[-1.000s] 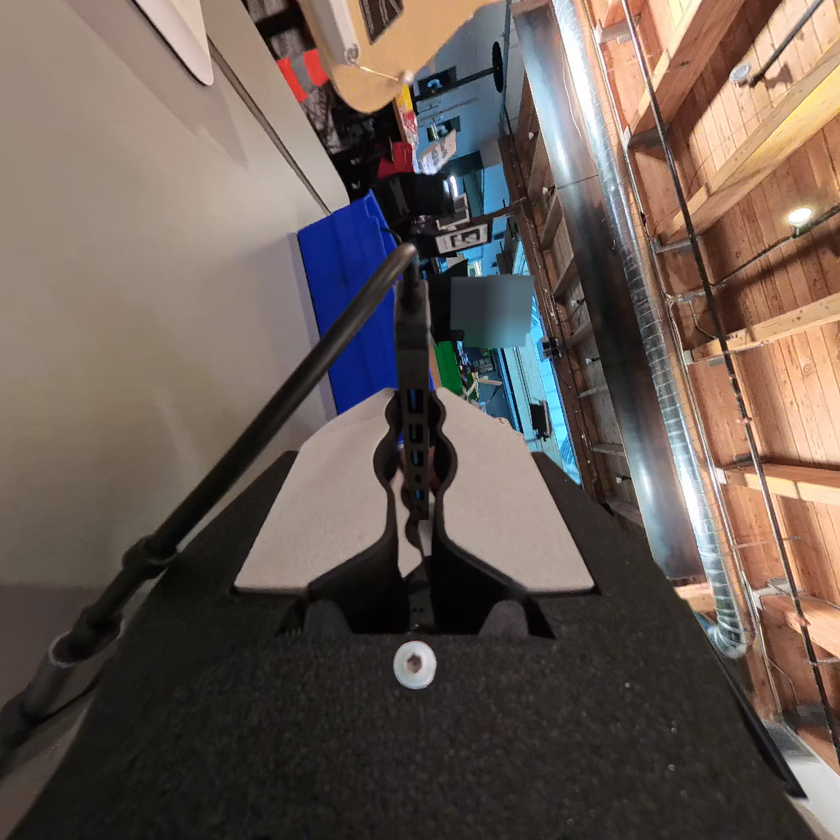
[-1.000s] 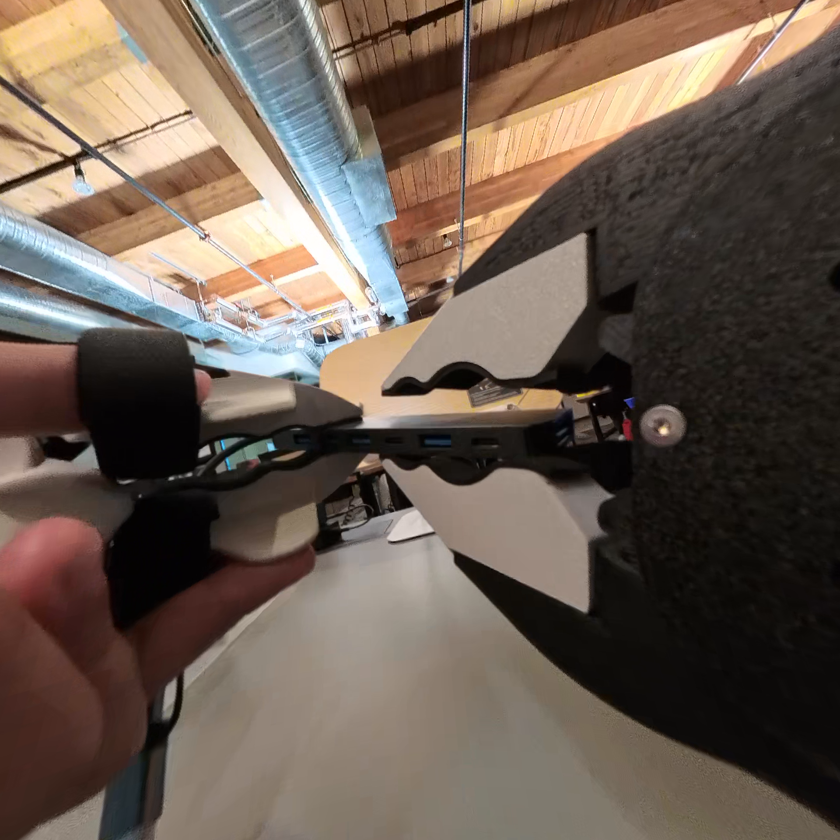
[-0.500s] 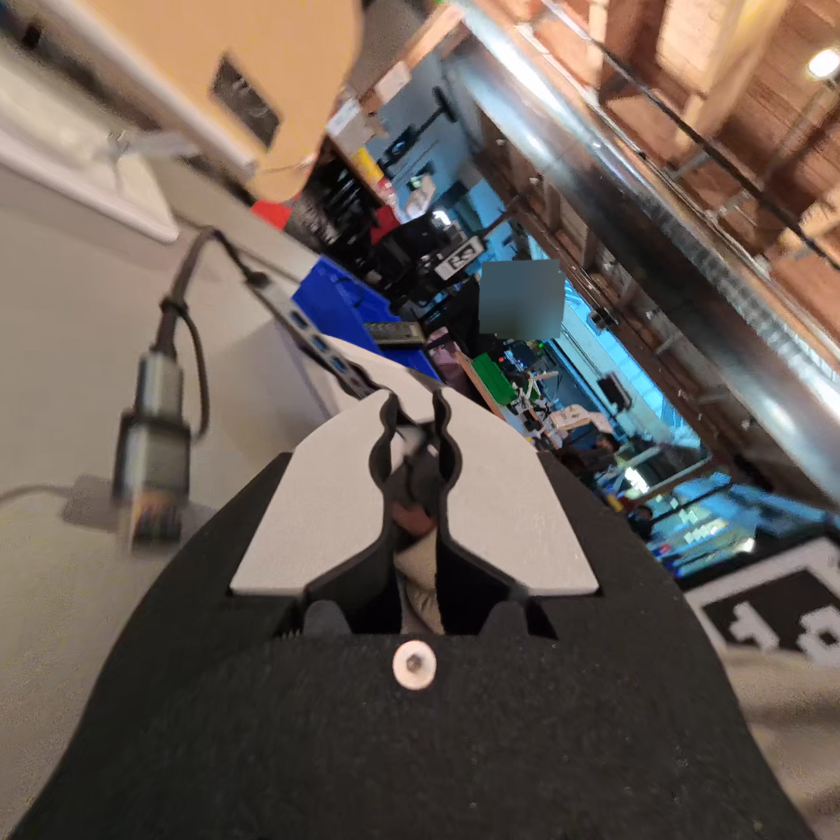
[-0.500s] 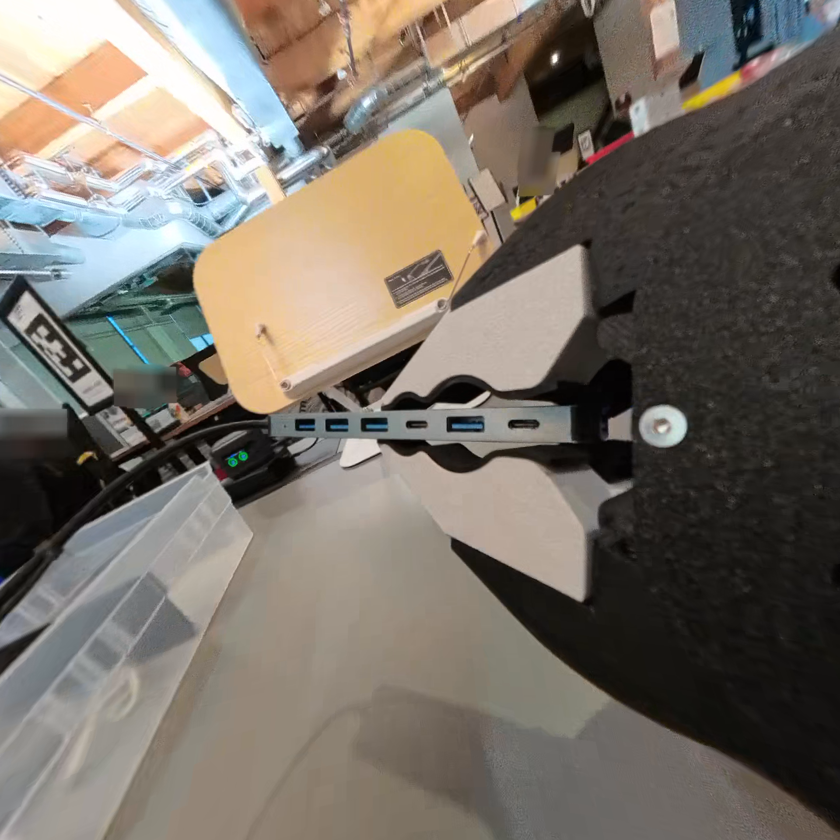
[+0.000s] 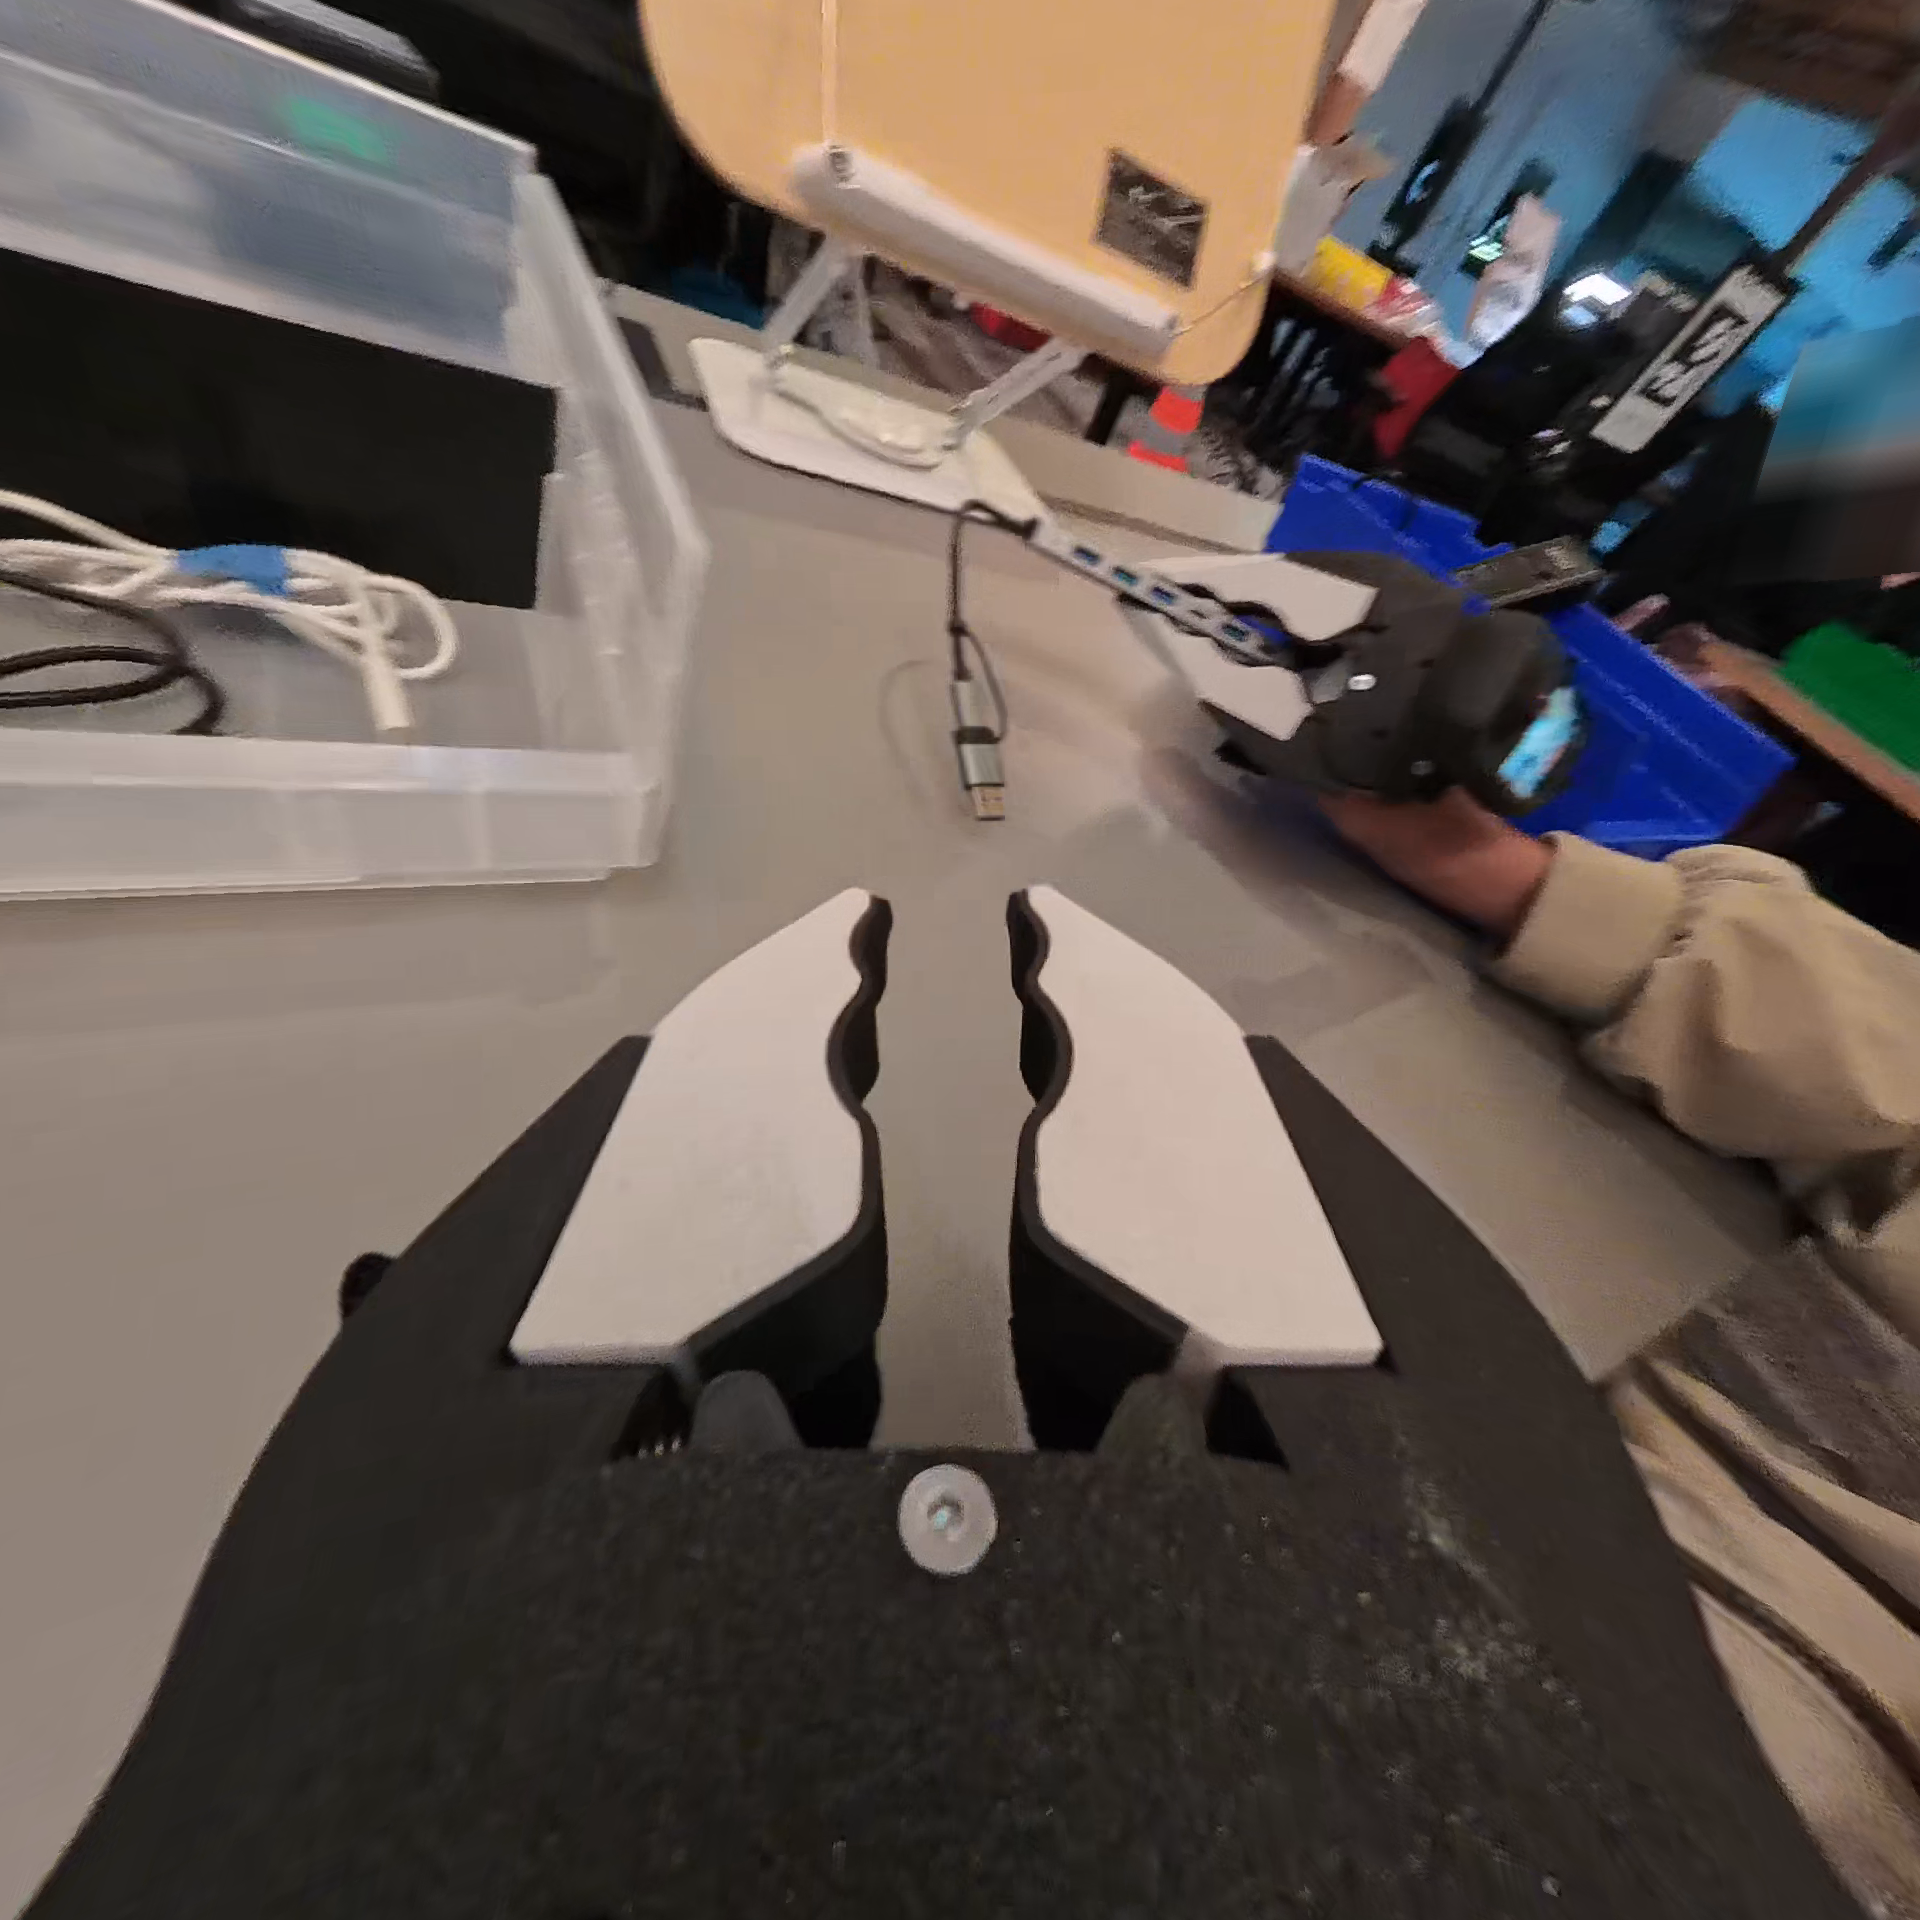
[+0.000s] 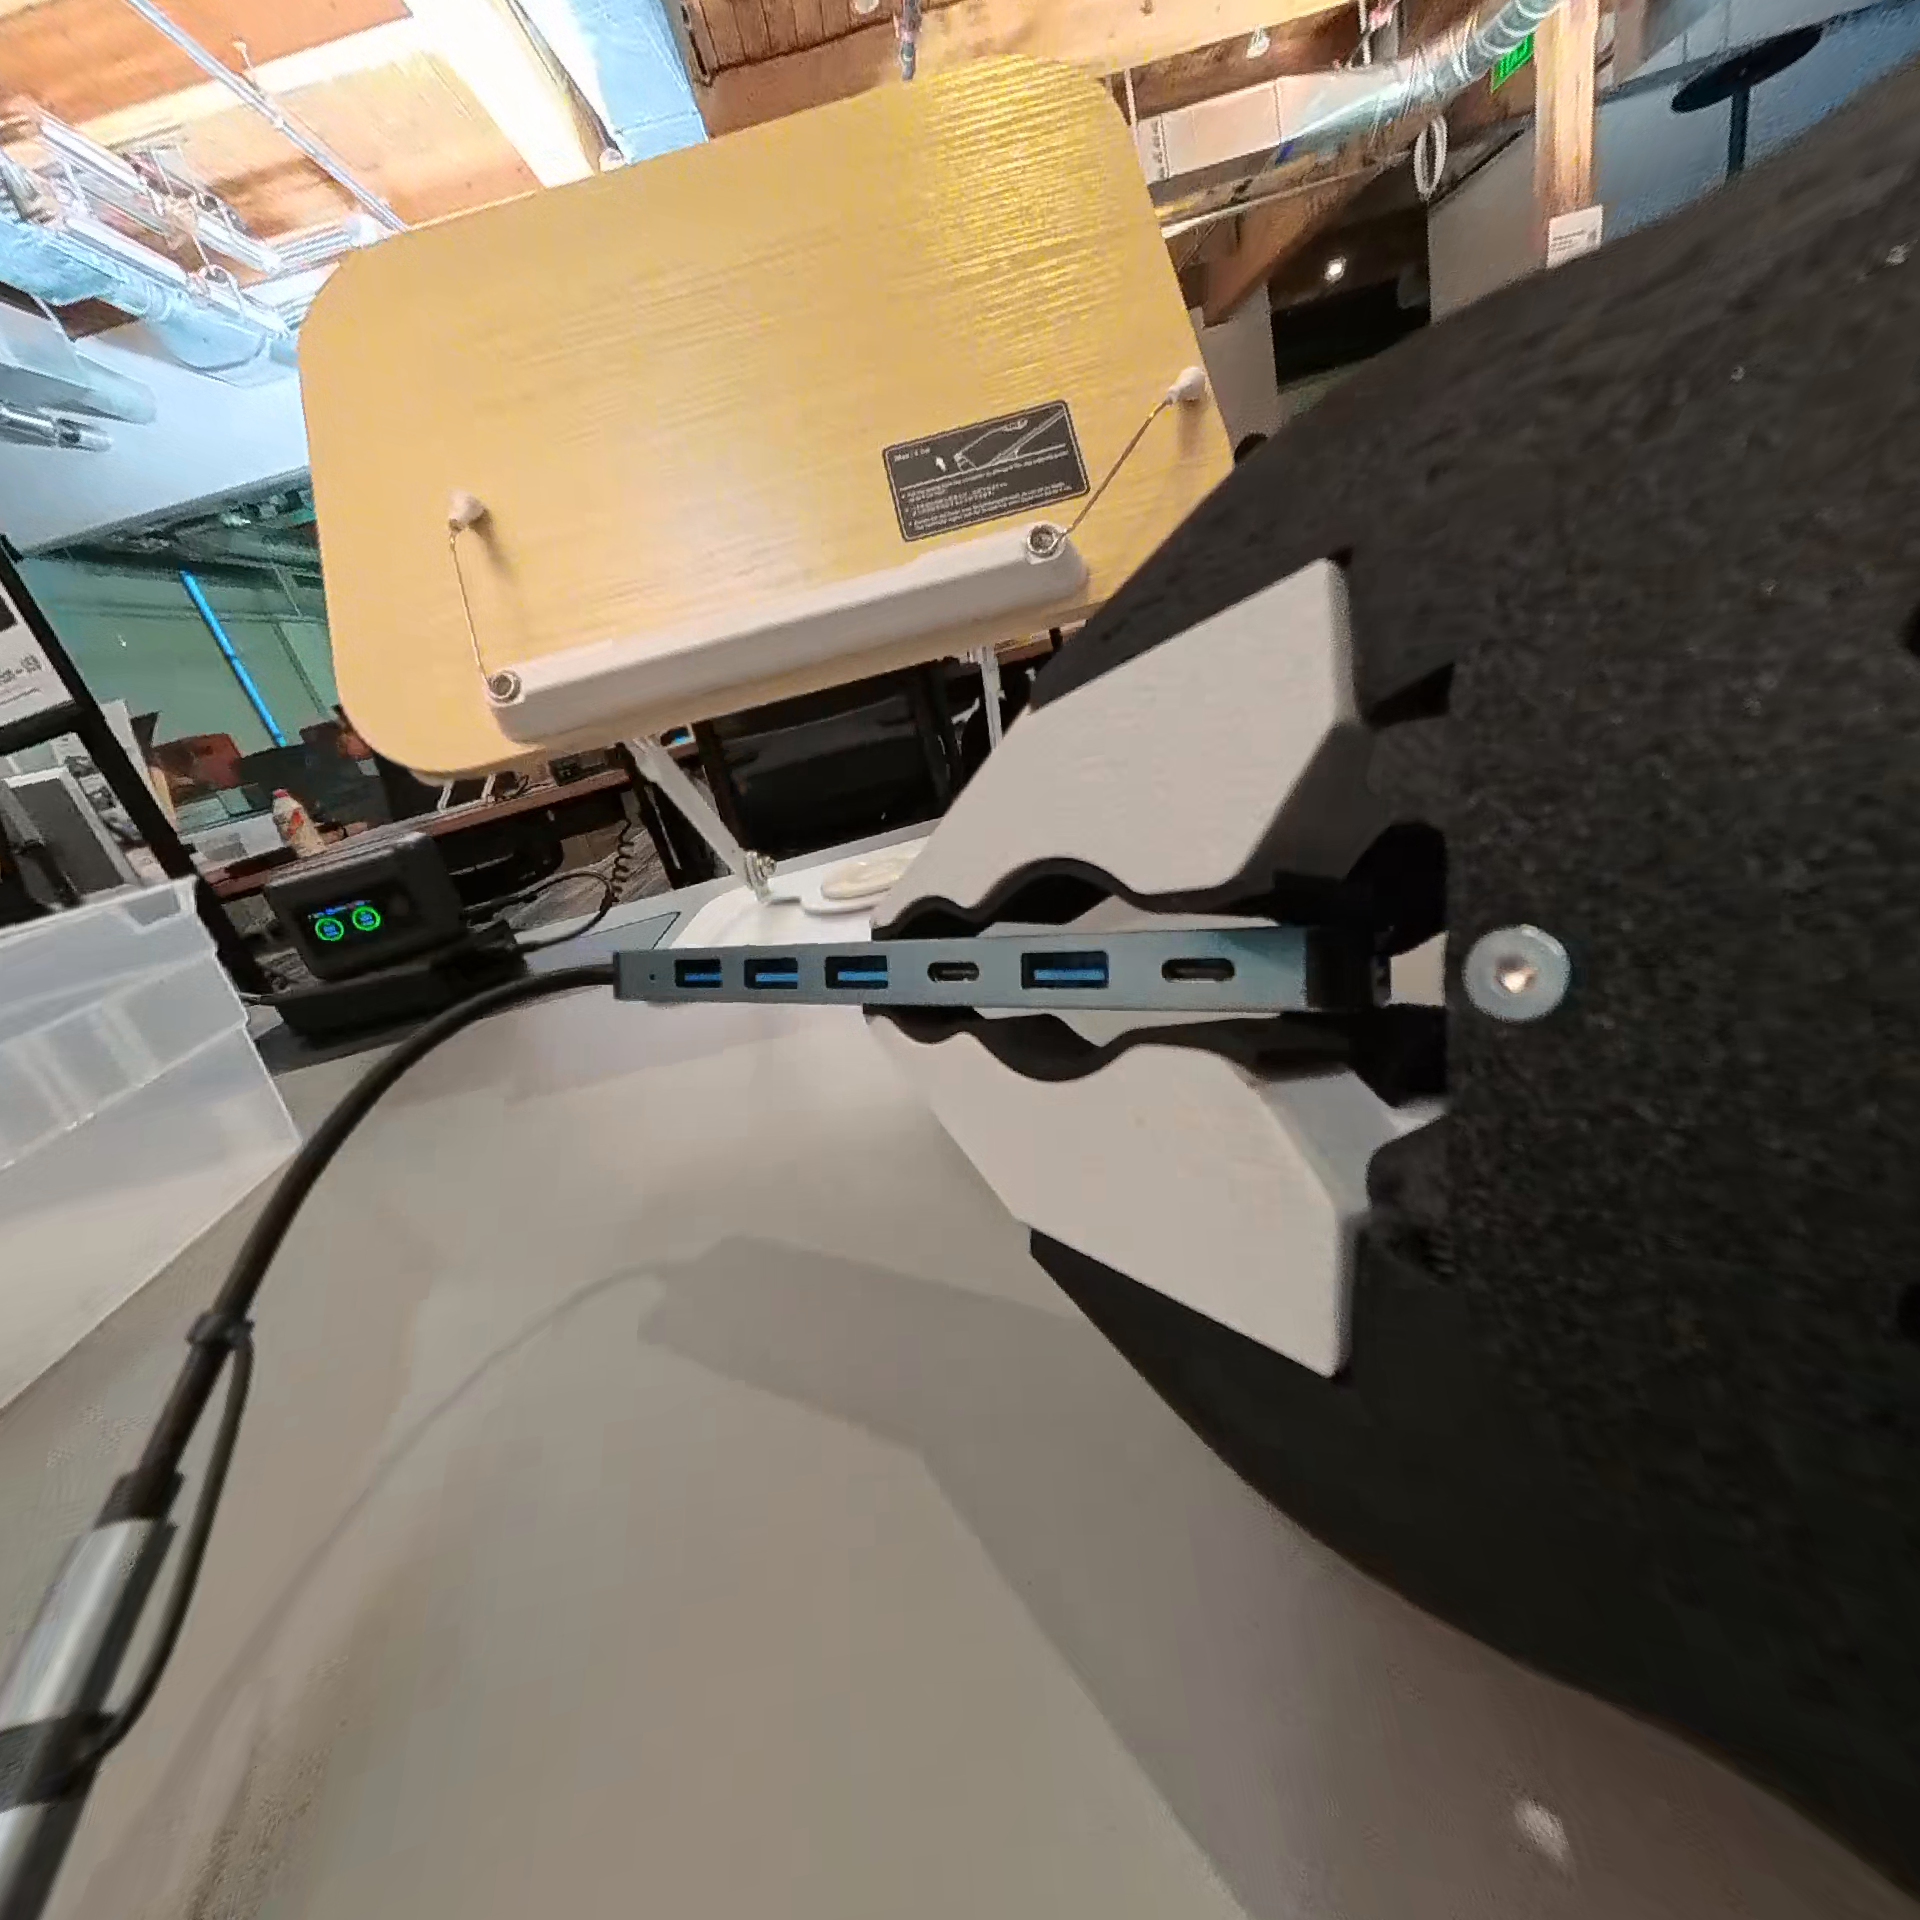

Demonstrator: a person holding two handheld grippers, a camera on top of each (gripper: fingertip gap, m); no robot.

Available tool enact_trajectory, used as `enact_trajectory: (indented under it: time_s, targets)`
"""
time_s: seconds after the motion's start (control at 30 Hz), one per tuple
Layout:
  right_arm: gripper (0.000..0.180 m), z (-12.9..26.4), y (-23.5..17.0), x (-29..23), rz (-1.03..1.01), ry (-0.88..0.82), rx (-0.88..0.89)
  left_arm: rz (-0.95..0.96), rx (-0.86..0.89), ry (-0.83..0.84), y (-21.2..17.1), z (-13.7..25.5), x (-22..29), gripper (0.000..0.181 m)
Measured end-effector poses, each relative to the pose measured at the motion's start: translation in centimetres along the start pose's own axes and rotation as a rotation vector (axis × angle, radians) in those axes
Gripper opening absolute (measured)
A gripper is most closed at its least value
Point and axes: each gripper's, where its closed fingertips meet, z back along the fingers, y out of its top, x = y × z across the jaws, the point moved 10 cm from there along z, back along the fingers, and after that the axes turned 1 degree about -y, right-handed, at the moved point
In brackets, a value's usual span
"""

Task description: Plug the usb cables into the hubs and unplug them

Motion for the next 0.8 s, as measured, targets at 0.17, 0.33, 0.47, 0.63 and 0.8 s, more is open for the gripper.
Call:
enact_trajectory:
  time_s: [0.17, 0.33, 0.47, 0.63, 0.8]
  targets:
    - [0.009, 0.4, 0.1, 0.0, -0.028, -0.001, 0.022, -0.035, -0.032, 0.071, 0.2, 0.0, -1.7, 0.024]
    - [0.009, 0.2, 0.0, -0.2, -0.008, 0.008, 0.02, 0.046, 0.024, -0.034, 1.1, -0.6, -2.2, 0.029]
    - [0.009, 0.1, -0.1, -0.3, -0.003, 0.011, 0.02, 0.039, 0.06, 0.02, 3.2, -0.2, -4.3, 0.024]
    - [0.009, 0.0, -0.3, -0.2, -0.02, 0.026, 0.013, -0.048, -0.224, -0.008, 7.8, -3.3, -8.1, 0.035]
    - [0.009, -0.1, -0.5, 0.0, -0.04, 0.033, 0.003, -0.114, -0.456, 0.098, 11.0, -9.1, -12.0, 0.045]
